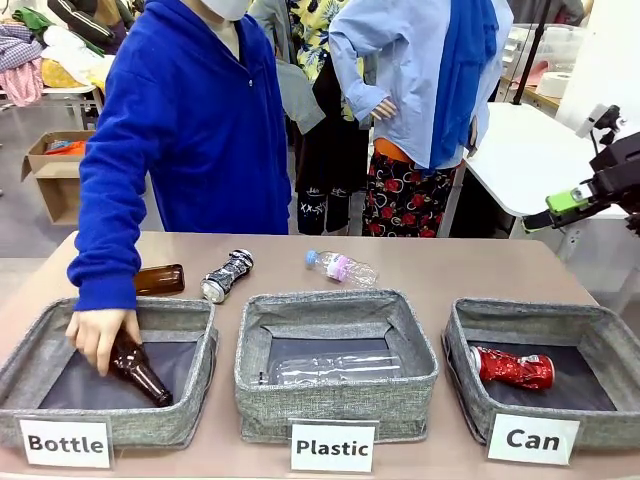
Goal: Sort the can waste into the basket.
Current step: Pick up the can waste from the table and place it in the right Fabric basket.
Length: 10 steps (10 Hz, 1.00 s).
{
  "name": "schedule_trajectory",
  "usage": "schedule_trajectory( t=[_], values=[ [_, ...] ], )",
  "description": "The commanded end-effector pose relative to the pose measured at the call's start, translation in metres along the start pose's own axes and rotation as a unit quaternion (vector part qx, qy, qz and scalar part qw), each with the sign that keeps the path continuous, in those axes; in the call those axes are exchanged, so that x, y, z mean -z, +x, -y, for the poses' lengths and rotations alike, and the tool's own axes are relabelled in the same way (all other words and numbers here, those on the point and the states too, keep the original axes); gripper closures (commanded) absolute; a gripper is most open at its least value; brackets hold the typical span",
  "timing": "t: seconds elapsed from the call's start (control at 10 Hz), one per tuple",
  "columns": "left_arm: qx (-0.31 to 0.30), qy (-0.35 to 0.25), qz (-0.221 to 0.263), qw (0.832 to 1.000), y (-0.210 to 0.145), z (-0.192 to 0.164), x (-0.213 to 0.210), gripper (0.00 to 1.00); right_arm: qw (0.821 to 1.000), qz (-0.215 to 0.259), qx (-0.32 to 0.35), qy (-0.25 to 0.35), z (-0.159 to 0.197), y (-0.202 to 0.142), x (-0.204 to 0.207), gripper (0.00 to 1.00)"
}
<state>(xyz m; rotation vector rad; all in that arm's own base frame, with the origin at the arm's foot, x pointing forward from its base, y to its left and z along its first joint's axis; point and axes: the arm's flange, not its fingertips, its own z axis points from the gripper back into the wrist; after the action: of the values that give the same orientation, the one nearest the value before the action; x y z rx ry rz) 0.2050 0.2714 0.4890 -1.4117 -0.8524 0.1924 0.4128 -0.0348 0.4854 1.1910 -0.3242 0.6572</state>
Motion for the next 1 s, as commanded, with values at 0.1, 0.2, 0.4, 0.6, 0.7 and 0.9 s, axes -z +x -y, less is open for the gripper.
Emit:
schedule_trajectory(
  t=[0.1,0.2,0.4,0.6,0.7,0.9],
  values=[
    [0.005,-0.024,0.033,0.999,0.007,0.001,-0.023,0.0,1.0,-0.006,-0.008,0.001,-0.001,-0.003,-0.009,0.0],
    [0.007,-0.017,0.035,0.999,0.011,0.001,-0.02,0.0,1.0,-0.006,-0.008,0.001,-0.001,-0.003,-0.009,0.0],
    [0.016,-0.007,0.037,0.999,0.011,0.005,-0.014,0.0,1.0,-0.006,-0.008,0.001,-0.001,-0.003,-0.009,0.0],
    [0.032,-0.012,0.033,0.999,0.004,0.012,-0.012,0.0,1.0,-0.006,-0.008,0.001,-0.001,-0.003,-0.009,0.0],
    [0.039,-0.01,0.033,0.999,-0.001,0.021,-0.008,0.0,1.0,-0.006,-0.008,0.001,-0.001,-0.003,-0.009,0.0],
    [0.06,-0.022,-0.04,0.997,-0.01,0.04,0.05,0.0,1.0,-0.006,-0.008,0.001,-0.001,-0.003,-0.009,0.0]
  ],
)
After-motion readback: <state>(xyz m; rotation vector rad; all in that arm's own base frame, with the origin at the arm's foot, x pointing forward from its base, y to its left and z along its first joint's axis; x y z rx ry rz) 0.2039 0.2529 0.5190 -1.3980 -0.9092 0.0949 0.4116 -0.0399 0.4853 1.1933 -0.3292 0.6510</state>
